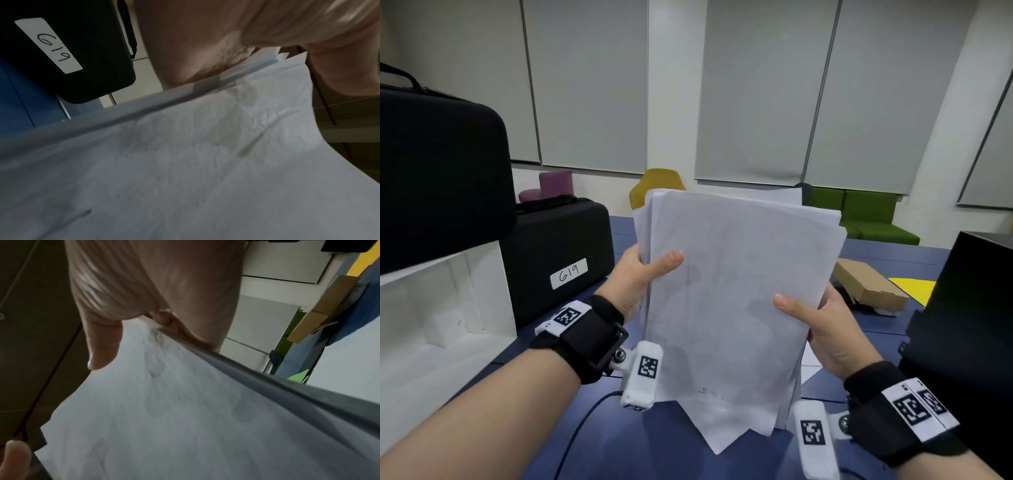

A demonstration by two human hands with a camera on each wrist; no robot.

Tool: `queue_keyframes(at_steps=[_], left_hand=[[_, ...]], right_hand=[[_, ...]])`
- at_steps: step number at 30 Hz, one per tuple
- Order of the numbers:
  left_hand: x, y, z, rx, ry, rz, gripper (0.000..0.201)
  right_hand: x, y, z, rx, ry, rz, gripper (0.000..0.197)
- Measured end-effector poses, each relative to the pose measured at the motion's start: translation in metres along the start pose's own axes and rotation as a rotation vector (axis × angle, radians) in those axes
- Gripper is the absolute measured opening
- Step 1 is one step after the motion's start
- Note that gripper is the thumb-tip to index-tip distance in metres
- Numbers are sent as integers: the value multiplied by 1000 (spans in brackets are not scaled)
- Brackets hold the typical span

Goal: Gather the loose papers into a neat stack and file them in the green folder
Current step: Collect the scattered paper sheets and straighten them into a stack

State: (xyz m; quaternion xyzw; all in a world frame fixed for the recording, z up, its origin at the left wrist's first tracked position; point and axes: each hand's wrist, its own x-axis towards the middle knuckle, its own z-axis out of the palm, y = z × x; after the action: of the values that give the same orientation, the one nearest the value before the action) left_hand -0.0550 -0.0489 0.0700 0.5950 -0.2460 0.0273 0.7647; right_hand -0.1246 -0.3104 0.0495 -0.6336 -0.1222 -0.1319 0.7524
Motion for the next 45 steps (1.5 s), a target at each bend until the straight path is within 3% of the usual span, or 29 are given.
queue_keyframes(at_steps=[4,8,12,15,17,19,25,31,35,38,45], left_hand=[[8,2,1,-88,-101,-59,81],[11,2,-3,-122,-96,-60,84],[6,4,7,-60,-155,-78,63],[9,11,19,-30,-109,-43,40],[12,17,23,-25,-40,-19,33],[15,19,21,-48,15,-1,33],[2,-14,13,49,34,-95,56],[0,-6,20,111,72,-48,25],[2,0,13,64,28,-61,55],[-2,-8,10,27,-5,-119,68],[-4,-9,23,77,24,-80,22]], right_hand=[[5,-5,4,-11,-12,-18,62],[3,-5,1,10,4,-10,49],[1,2,4,-51,-16,7,41],[4,-2,9,-57,14,-30,54],[5,-8,9,-45,39,-65,46],[6,-14,7,-33,50,-91,34],[-4,7,1,-90,40,-17,38],[-1,1,6,-119,67,-33,27],[1,-8,0,-108,35,-42,41],[-4,2,-2,-132,10,-5,35],[-7,11,0,-220,55,-31,29]])
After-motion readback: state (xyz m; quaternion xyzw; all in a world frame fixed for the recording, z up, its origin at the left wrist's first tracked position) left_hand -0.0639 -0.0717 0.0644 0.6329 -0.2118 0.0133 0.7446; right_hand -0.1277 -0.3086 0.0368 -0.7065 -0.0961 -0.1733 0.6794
